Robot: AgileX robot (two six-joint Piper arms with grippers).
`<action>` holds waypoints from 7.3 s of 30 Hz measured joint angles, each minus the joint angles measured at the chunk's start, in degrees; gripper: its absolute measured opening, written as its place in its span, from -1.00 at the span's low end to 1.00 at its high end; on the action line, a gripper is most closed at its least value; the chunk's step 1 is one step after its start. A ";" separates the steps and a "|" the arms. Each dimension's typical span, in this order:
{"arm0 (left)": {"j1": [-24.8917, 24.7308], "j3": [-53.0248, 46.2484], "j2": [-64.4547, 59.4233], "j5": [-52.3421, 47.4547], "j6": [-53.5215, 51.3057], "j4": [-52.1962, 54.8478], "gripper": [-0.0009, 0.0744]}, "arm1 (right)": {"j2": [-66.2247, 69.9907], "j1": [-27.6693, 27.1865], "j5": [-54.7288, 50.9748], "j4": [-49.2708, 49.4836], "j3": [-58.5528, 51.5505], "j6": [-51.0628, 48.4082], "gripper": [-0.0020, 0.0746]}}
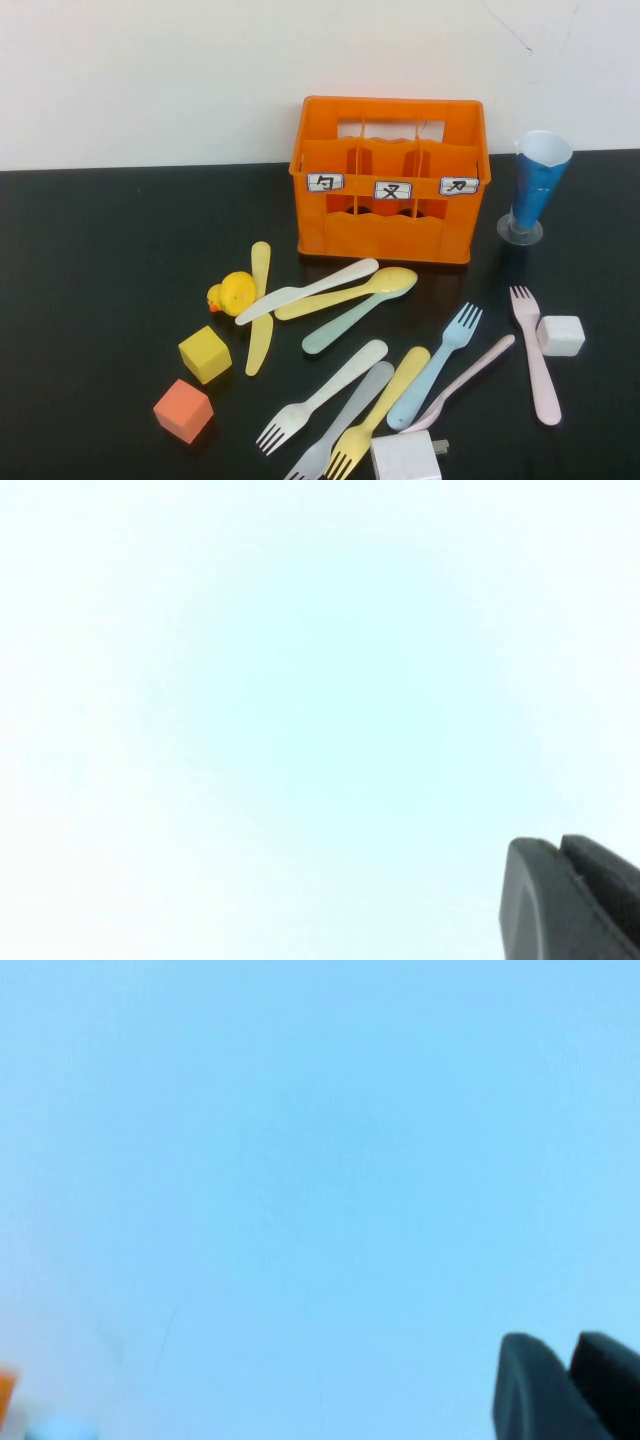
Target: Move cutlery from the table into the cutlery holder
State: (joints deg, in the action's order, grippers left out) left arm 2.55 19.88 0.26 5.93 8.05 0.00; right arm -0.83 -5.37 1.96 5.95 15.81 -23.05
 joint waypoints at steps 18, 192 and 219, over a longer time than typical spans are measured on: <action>0.00 4.13 -21.22 -27.02 -0.83 -11.23 -0.98 | 28.37 0.59 -28.83 1.10 5.35 -16.33 -0.95; -37.82 58.97 -107.50 19.35 -1.49 -13.15 -0.68 | 51.44 14.19 -26.52 33.19 5.72 -53.15 -0.95; -37.72 58.97 -111.35 15.49 -7.24 -13.15 -0.17 | 51.44 14.19 -26.52 33.19 5.72 -53.15 -0.95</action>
State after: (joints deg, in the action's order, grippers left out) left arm -35.17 78.85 -111.09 21.42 0.81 -13.15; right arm 50.61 8.82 -24.56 39.15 21.53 -76.20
